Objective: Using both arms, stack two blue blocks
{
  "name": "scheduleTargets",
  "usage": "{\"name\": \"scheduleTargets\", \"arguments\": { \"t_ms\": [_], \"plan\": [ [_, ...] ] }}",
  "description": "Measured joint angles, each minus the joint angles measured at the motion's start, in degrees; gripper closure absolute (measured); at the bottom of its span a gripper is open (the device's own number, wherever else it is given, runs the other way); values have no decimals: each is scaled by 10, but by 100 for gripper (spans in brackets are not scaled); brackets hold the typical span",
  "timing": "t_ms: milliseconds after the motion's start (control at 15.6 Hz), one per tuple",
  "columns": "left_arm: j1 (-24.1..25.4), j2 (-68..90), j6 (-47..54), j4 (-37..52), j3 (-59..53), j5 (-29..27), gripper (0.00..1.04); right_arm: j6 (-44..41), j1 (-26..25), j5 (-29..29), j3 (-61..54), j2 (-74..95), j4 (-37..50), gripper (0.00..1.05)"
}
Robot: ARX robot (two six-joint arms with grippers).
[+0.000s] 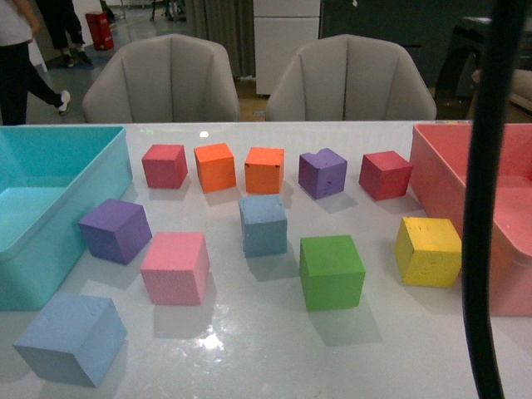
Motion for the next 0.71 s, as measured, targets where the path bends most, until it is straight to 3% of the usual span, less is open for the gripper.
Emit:
{"name": "scheduleTargets", "arguments": {
  "t_ms": [64,128,321,449,577,705],
  "plan": [
    [0,0,0,0,0,0,7,-72,-24,40,-107,-110,67,30],
    [0,0,0,0,0,0,7,-118,-148,-48,-325,-375,-10,71],
    [0,0,0,0,0,0,7,-129,-179,-87,-353,-440,-5,104],
    [0,0,0,0,0,0,7,-129,-199,-103,-387,-469,-21,103],
    [0,0,0,0,0,0,7,-130,-260,-160,-400,-506,-34,103],
    [0,0,0,0,0,0,7,-130,-259,-166,-415,-534,-51,103]
  ]
}}
